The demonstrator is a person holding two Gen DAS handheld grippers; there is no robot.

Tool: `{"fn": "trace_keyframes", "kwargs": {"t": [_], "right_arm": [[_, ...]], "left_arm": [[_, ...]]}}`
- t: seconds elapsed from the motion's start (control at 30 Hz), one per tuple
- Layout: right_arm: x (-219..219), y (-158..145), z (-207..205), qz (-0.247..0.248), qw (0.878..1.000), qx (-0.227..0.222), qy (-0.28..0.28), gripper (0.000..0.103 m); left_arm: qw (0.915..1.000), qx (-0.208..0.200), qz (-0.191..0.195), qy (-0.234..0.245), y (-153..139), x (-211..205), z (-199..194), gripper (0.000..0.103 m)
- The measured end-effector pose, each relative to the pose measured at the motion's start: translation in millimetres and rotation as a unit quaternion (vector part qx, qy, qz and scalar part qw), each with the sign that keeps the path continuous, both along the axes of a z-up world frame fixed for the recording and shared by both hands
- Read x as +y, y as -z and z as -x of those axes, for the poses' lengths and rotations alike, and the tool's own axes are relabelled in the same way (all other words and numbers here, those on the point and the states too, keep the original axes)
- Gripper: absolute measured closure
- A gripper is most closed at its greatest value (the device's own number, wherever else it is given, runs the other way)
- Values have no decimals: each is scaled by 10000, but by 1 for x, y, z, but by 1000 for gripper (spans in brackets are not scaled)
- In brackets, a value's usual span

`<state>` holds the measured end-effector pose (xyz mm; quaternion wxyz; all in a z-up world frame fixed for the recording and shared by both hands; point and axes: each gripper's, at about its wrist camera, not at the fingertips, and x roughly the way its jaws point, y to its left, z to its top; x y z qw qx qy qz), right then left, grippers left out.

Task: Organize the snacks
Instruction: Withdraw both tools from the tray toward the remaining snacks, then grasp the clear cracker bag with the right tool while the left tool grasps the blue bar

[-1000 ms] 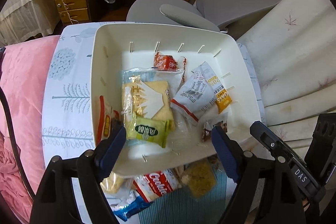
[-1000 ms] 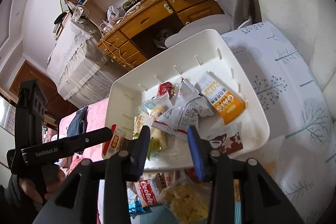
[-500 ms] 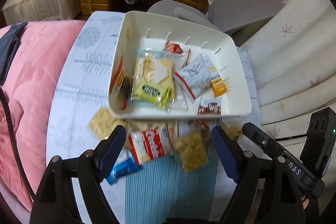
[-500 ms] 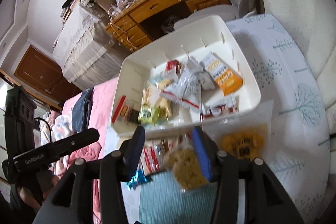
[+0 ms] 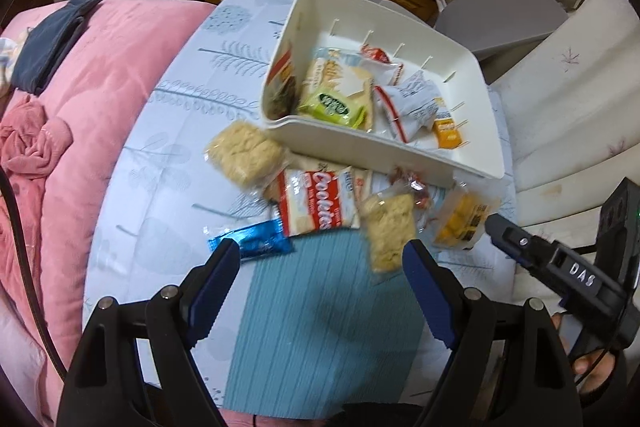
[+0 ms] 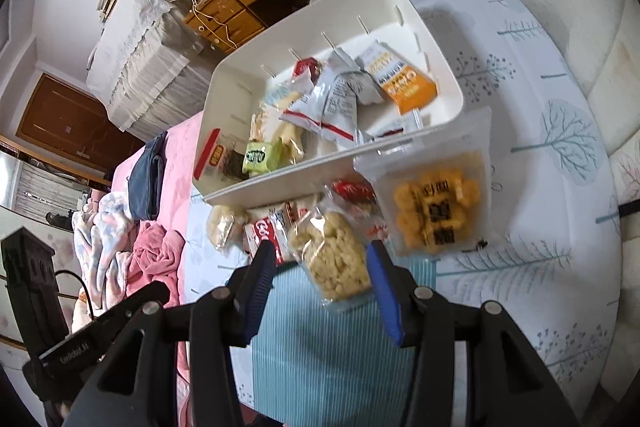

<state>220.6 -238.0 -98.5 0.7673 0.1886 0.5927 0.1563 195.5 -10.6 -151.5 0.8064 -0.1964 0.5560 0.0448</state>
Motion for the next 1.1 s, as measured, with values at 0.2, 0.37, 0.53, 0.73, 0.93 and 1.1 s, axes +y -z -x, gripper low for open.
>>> {"fn": "trace_keyframes", "kwargs": {"t": [0.2,0.37,0.53,0.73,0.93,1.1], "right_arm": [[1,8,6,47,9996,292,10,55],[4,21,8,56,9977,647,204,52],[8,38,11,-60,9928,1050,580,34],[19,60,11,-162,9811,1573,1118,22],[33,79,6,-236,9671,1992,1567,14],[45,92,1,-239,9534,2283,1956,14]], "left_arm": [[9993,189,-320,74,9,7,8,21],[9983,316,-444,217,17,18,7,21],[9955,451,-680,491,26,28,1,21],[9891,591,-768,1106,44,41,-13,21],[9744,824,-861,1905,69,41,-25,21],[9597,993,-980,2438,90,36,-32,21]]}}
